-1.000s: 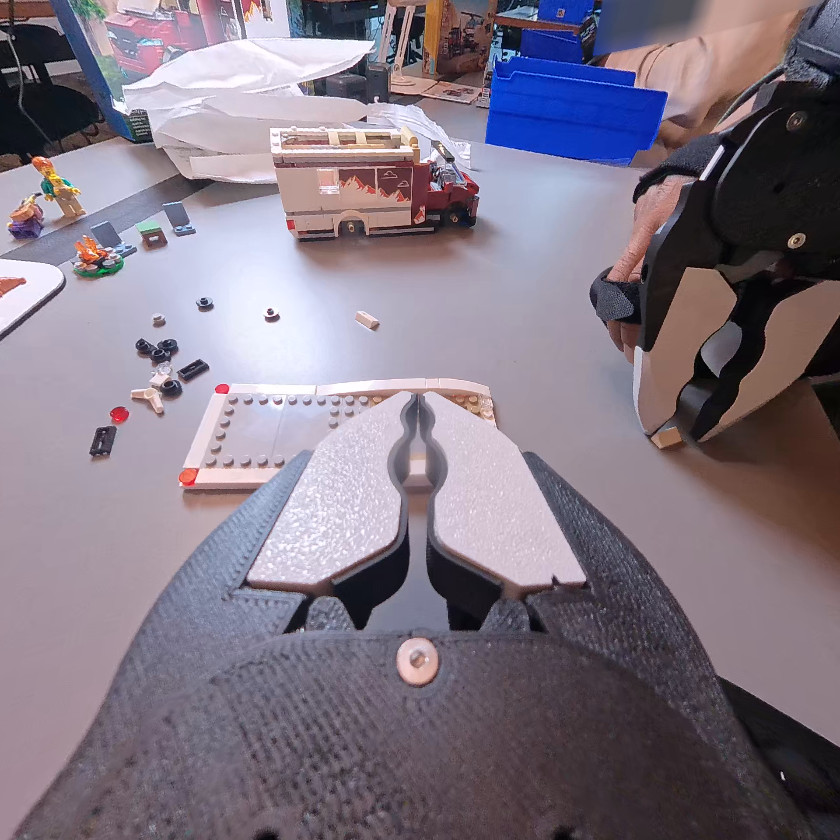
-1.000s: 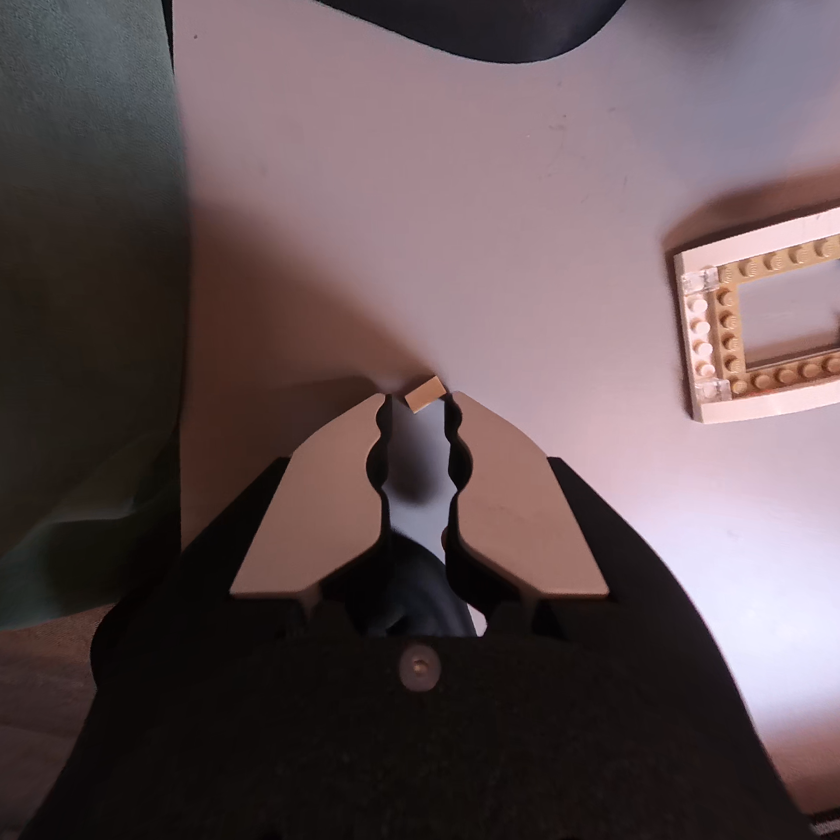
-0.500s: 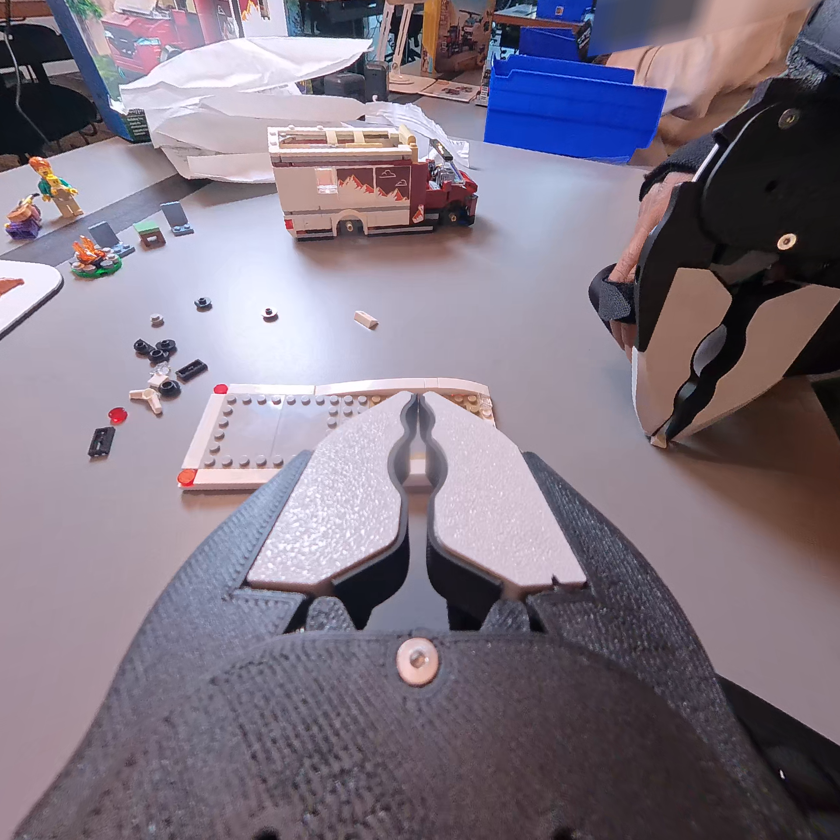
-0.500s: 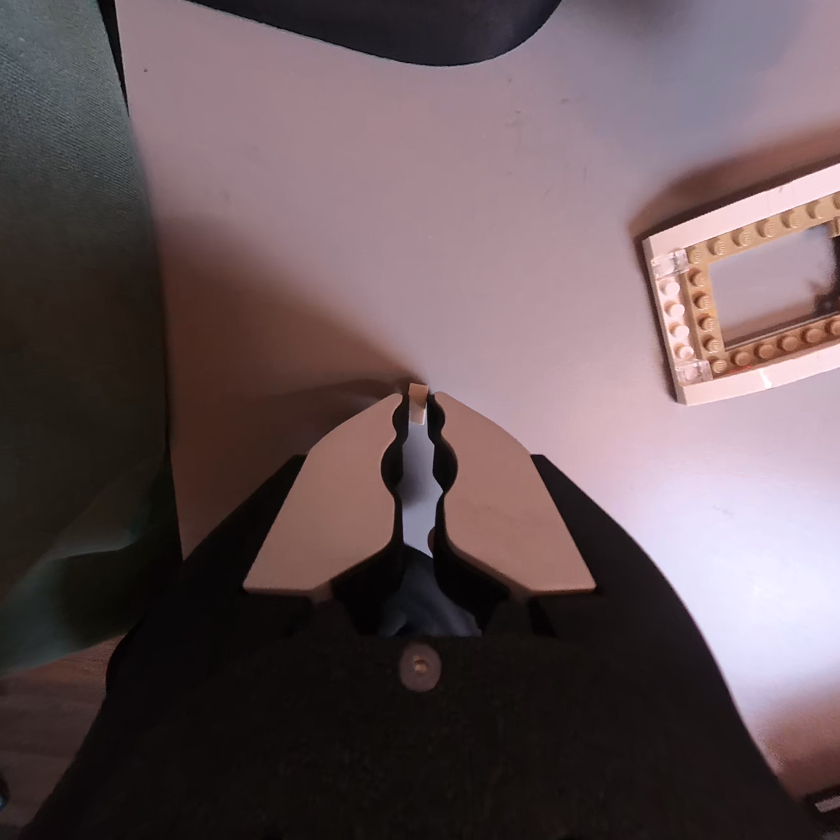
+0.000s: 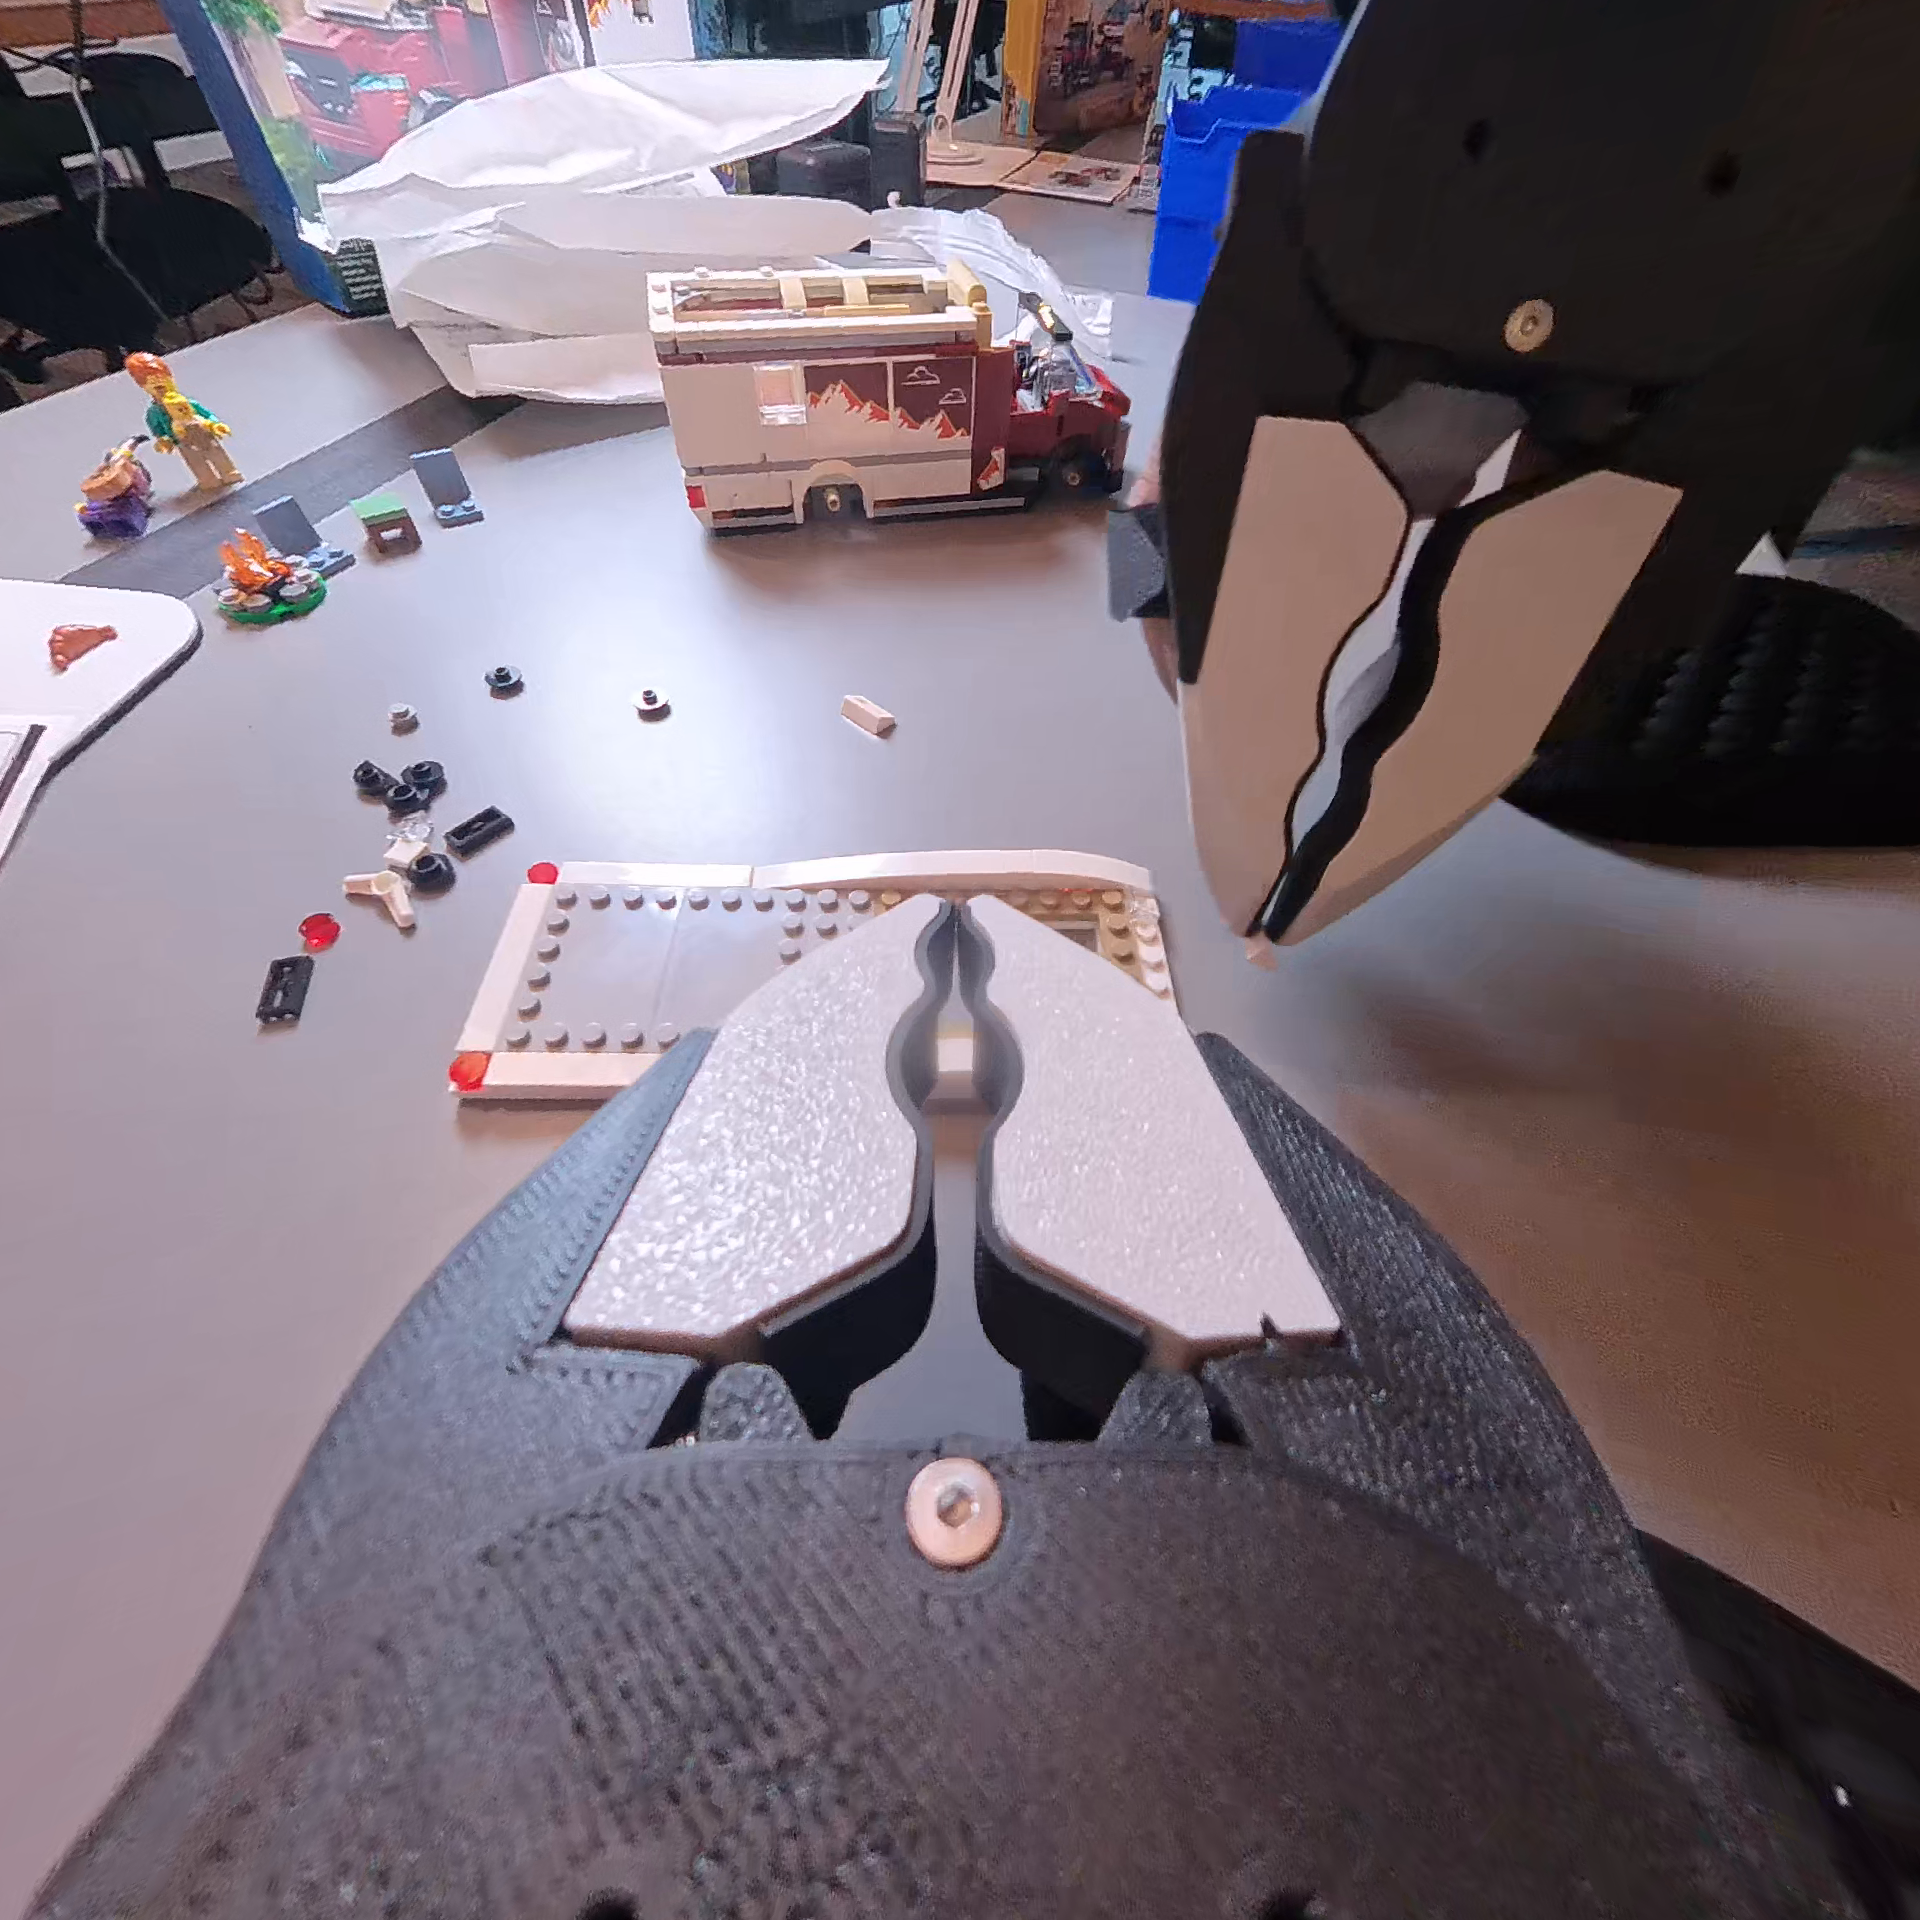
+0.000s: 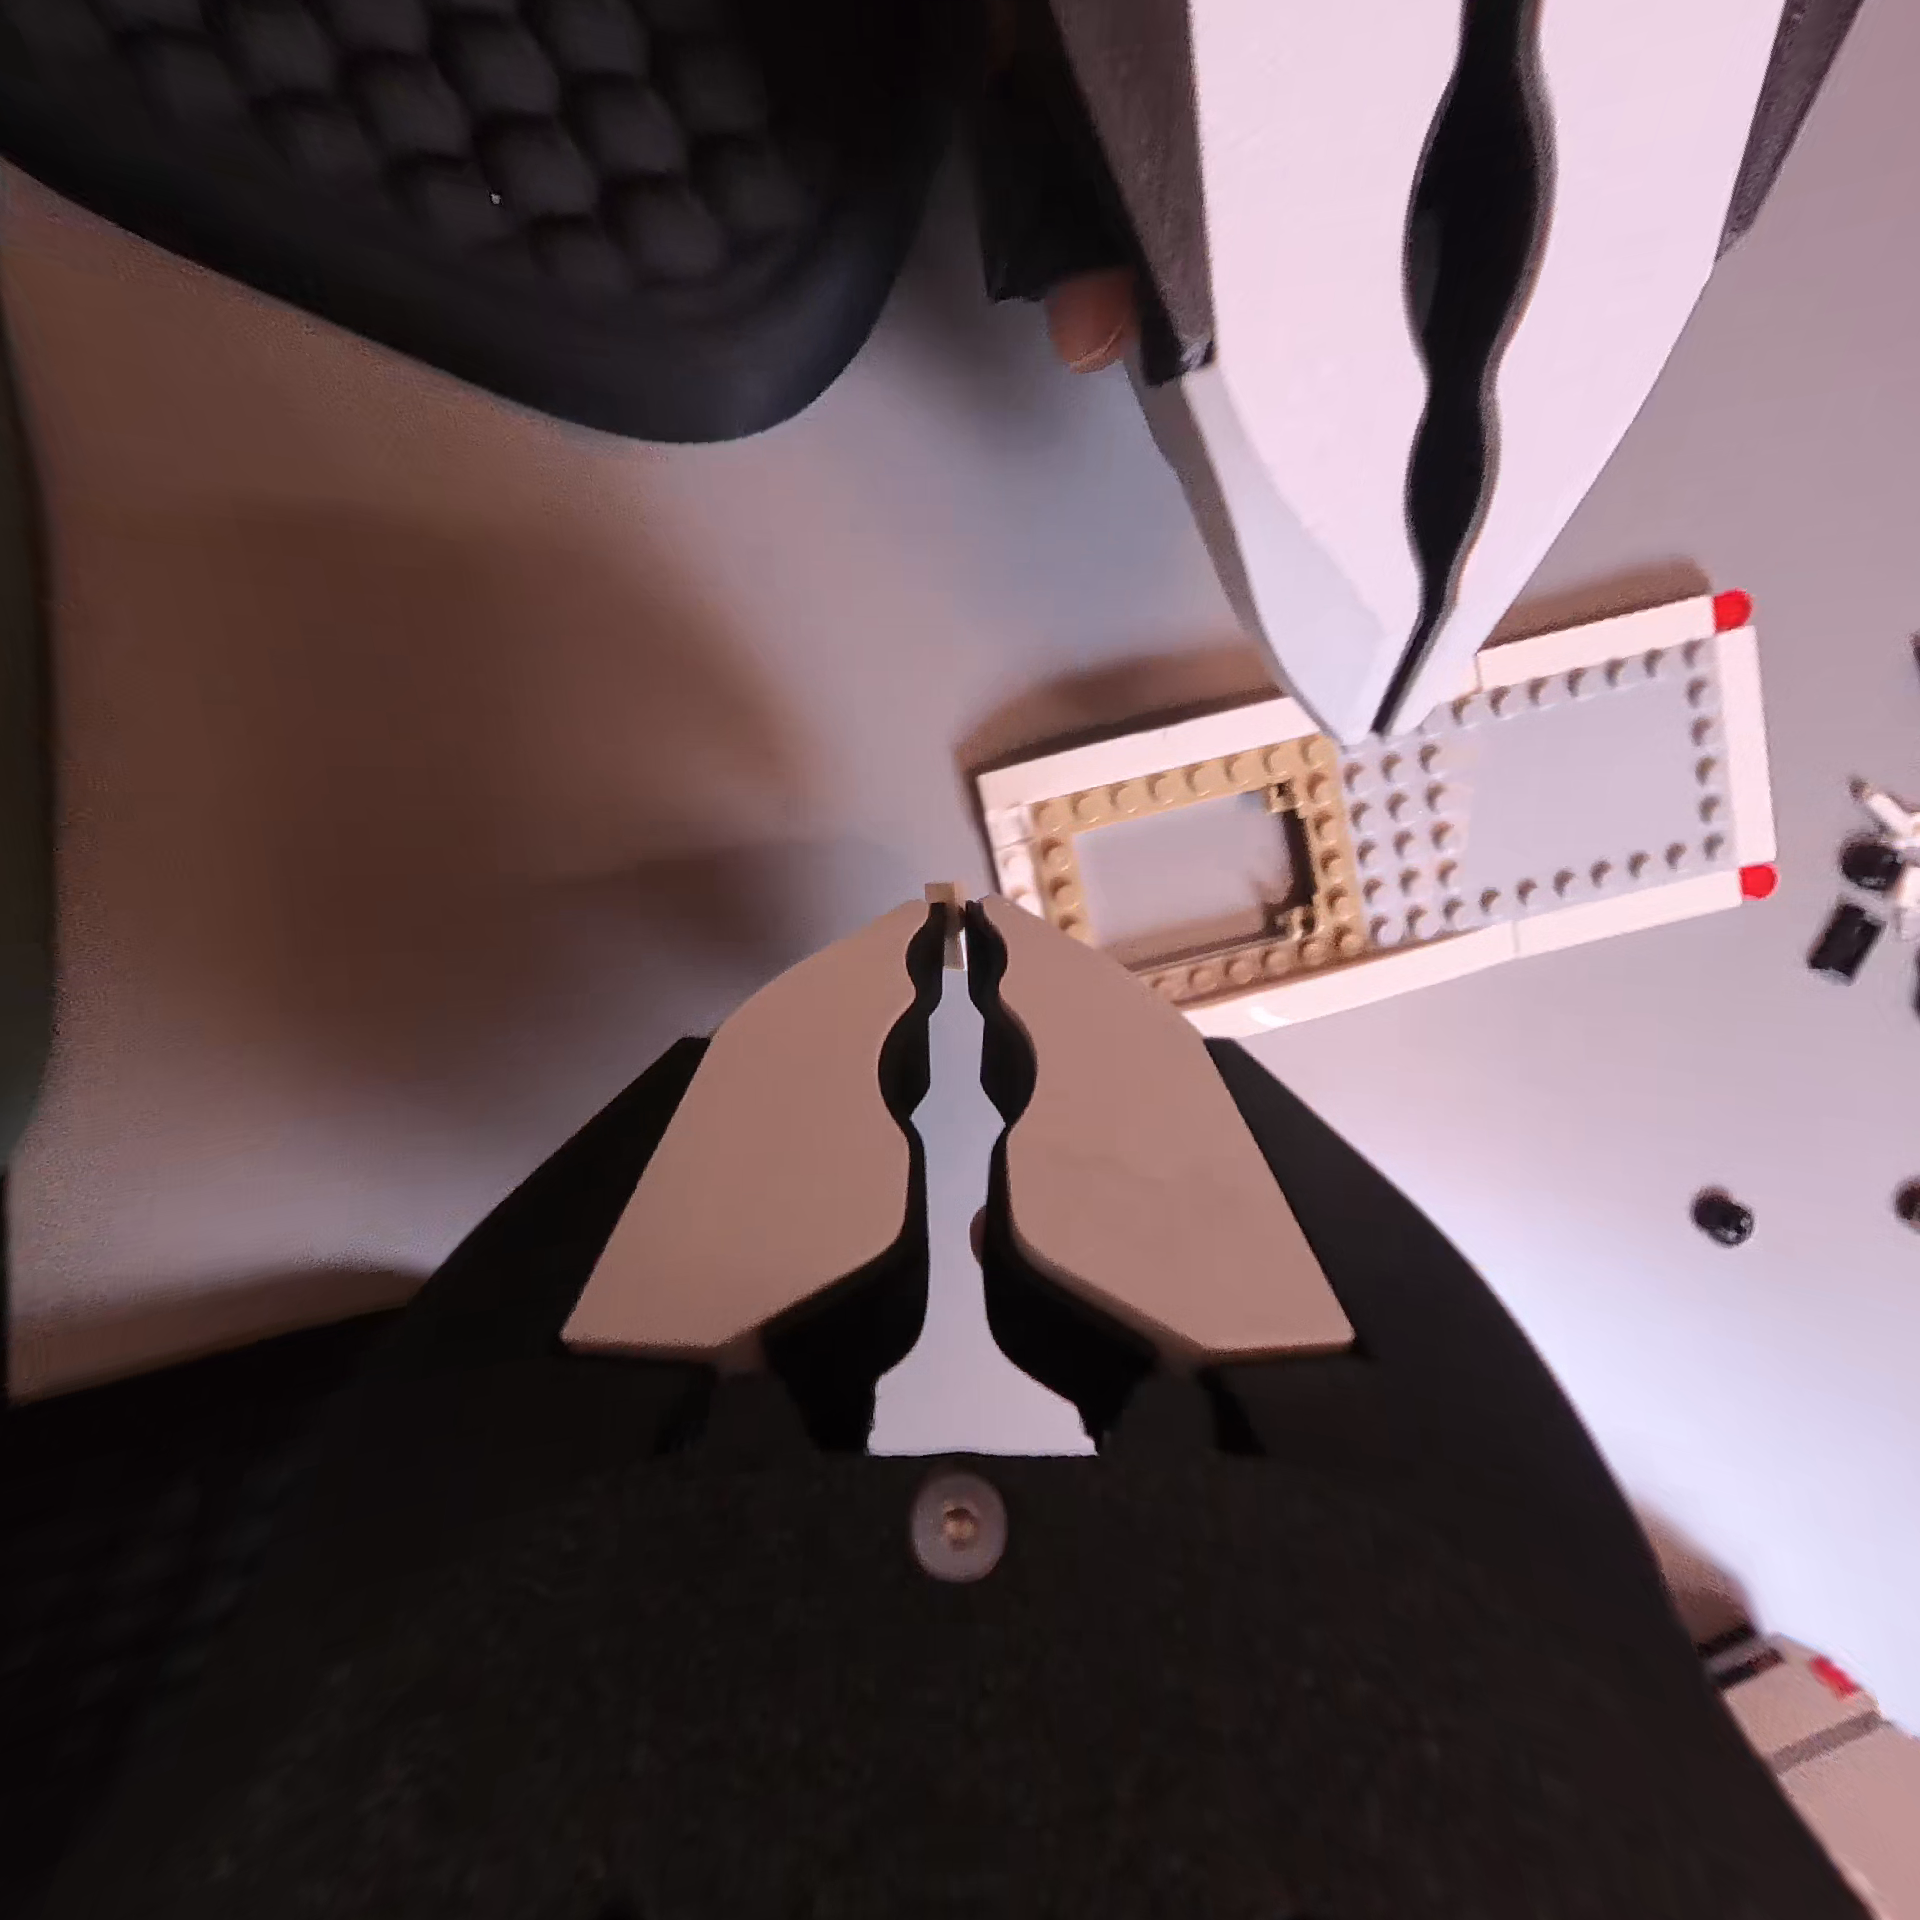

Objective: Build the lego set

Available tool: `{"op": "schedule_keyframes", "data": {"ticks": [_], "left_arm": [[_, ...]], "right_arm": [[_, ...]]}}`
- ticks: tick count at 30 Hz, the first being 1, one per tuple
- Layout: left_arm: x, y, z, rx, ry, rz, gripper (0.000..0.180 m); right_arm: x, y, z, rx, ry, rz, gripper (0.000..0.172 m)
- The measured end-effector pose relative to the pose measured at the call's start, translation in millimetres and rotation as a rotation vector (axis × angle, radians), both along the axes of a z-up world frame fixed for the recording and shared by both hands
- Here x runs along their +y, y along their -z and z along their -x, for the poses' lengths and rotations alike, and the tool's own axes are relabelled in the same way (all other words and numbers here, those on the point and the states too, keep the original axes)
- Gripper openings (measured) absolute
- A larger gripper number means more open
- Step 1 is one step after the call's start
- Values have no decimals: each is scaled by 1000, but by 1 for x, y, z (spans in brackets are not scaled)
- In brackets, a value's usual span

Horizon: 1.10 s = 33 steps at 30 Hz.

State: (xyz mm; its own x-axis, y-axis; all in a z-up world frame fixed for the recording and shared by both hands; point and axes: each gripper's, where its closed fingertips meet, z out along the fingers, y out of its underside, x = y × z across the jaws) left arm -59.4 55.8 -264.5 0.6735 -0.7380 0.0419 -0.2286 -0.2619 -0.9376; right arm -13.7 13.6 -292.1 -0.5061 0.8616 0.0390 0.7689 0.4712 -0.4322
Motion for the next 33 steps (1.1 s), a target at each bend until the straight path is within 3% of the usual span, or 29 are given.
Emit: {"op": "schedule_keyframes", "data": {"ticks": [1,8,15,19,25,33], "left_arm": [[1,2,2,26,-11,-7,1],[6,21,13,290,-54,-73,5],[0,27,8,313,7,-49,19],[-9,31,2,310,90,-20,32],[-14,42,-2,433,239,-11,46],[-15,48,-6,566,497,67,40]], "right_arm": [[2,3,3,-10,-16,-5,4],[9,14,10,-45,-67,-29,3],[11,18,11,-56,-83,-30,3],[12,18,10,-53,-85,-41,4],[13,19,7,-63,-89,-21,4],[15,18,8,-66,-76,20,4]]}}
